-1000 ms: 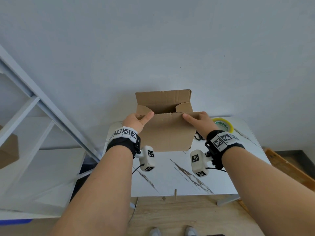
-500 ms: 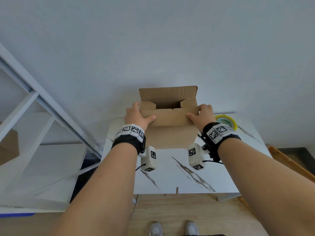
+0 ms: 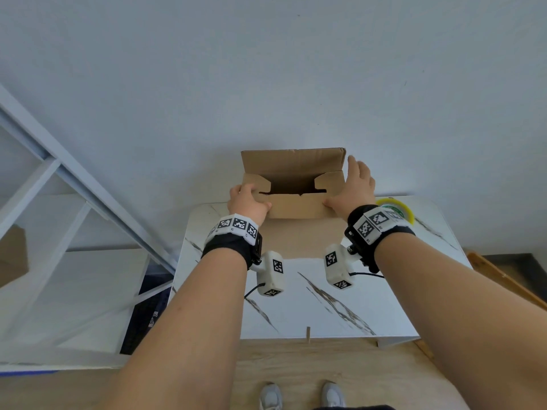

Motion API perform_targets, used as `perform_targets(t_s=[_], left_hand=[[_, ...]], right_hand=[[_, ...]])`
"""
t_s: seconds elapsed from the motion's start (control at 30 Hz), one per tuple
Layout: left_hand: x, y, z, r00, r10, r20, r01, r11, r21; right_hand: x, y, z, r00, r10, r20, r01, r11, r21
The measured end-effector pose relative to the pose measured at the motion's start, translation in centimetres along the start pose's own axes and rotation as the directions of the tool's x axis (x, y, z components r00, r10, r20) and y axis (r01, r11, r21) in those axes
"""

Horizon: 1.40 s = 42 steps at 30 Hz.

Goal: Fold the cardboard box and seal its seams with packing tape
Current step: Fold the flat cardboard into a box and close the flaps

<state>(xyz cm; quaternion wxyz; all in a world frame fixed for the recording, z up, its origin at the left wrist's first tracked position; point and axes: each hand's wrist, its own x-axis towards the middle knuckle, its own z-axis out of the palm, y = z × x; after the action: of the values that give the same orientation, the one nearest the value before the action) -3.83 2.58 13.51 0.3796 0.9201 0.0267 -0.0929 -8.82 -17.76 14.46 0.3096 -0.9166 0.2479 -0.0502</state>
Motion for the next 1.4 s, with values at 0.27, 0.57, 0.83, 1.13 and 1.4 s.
perform_targets(t_s=[0.27, 0.57, 0.83, 1.13, 1.4], left_hand=[[0.0, 0.2, -0.1, 1.000, -0.005, -0.008, 0.005, 1.000, 0.001], [-0.5, 0.6, -0.2, 0.997, -0.058, -0.056, 0.056, 0.997, -0.046], [-0.7, 0.5, 0.4, 0.976, 0.192, -0.106, -0.152, 0.941, 0.301], [-1.0, 0.2, 2.3, 0.982, 0.167, 0.082, -0.186, 0.849, 0.494], [-1.4, -0.3, 2.1, 0.978, 0.177, 0.111, -0.209, 0.817, 0.537]], right_hand=[[2.0, -2.0, 0.4, 0.953, -0.297, 0.062, 0.296, 0.866, -0.404], [1.4, -2.0, 0.0, 0.917, -0.398, -0.011, 0.353, 0.826, -0.439], [-0.6, -0.8, 0.4, 0.936, -0.344, 0.079, 0.350, 0.870, -0.347], [0.2, -0.2, 0.6, 0.945, -0.297, 0.137, 0.323, 0.917, -0.236], [1.3, -2.1, 1.5, 0.960, -0.225, 0.166, 0.258, 0.942, -0.214]])
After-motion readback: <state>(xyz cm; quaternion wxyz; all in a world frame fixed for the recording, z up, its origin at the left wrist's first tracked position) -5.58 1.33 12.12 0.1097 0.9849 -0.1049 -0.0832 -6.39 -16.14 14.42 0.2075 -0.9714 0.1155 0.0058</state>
